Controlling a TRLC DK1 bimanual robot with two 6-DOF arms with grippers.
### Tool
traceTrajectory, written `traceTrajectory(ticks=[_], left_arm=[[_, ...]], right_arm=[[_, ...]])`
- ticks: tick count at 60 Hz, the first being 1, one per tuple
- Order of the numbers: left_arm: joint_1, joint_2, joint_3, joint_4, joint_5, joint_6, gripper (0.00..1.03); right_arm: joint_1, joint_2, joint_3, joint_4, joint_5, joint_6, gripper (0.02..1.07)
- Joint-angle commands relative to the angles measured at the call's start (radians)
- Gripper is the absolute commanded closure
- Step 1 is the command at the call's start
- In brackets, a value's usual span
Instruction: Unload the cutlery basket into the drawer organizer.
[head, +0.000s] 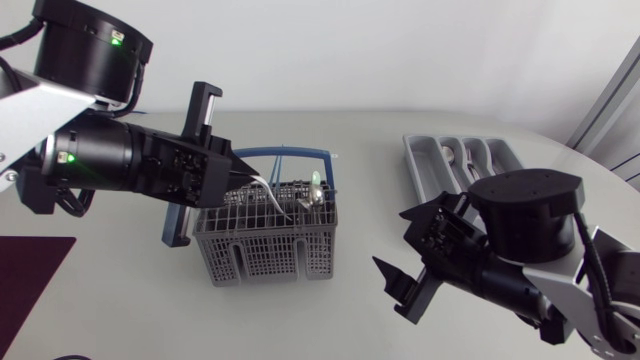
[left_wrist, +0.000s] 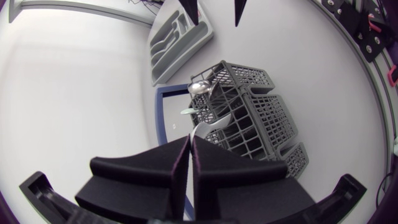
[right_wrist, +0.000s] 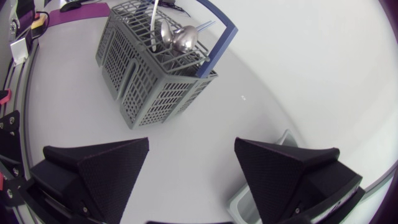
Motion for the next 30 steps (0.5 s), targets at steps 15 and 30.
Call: traceTrajectory(ticks=[15, 30], left_arm=[[0.006, -0.035, -0.099, 0.113, 0.015, -0.062, 0.96], [-0.021, -0.029, -0.185, 0.188, -0.006, -0.073, 0.96]], right_arm=[[0.020, -0.031, -0.006, -0.026, 0.030, 0.027, 0.08], [0.023, -0.039, -0.020, -0.026, 0.038, 0.033, 0.08]])
